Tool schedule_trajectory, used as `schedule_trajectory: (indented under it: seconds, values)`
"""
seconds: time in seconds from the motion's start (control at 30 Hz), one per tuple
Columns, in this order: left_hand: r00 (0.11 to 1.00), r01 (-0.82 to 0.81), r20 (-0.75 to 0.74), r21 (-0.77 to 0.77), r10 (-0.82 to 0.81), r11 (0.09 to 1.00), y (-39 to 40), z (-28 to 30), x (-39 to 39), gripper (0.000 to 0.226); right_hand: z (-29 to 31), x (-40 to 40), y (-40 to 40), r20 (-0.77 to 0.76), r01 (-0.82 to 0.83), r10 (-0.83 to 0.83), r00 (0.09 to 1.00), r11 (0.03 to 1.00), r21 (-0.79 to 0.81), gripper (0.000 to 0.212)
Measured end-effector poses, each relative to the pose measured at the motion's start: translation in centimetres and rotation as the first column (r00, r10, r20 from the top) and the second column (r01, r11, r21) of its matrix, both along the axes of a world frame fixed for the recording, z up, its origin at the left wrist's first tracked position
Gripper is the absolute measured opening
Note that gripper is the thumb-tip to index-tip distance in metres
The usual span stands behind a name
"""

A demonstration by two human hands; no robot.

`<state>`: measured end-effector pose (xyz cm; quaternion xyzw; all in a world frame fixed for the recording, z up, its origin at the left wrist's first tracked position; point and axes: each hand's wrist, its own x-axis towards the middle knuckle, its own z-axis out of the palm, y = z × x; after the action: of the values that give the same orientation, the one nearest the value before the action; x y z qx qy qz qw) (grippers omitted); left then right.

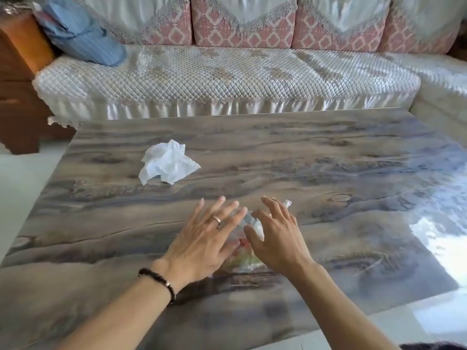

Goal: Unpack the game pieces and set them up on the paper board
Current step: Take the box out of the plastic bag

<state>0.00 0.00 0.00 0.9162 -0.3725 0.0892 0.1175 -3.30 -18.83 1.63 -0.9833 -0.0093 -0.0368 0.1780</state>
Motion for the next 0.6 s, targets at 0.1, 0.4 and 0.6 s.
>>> schedule_trajectory:
  seconds: [0.1, 0.4, 0.6]
  values:
    - [0.998, 0.037, 0.053, -0.026, -0.035, 0.999, -1.0, -1.6, 0.5, 0.049, -1.7, 0.3, -0.4, 0.071, -0.009, 0.006, 0.997, 0.999, 0.042, 0.034]
    - [0.992, -0.011, 0.119, -0.167, 0.032, 0.986, 0.2, -1.9, -2.5, 0.020, -3.1, -2.4, 0.3, 0.308, -0.068, 0.056, 0.950, 0.997, 0.029, 0.013]
    - [0.979, -0.171, 0.066, -0.272, 0.195, 0.947, 4.9, -1.2, -4.4, 0.017, -1.9, -4.1, -0.7, 0.357, 0.120, -0.221, 0.907, 0.952, 0.283, 0.008]
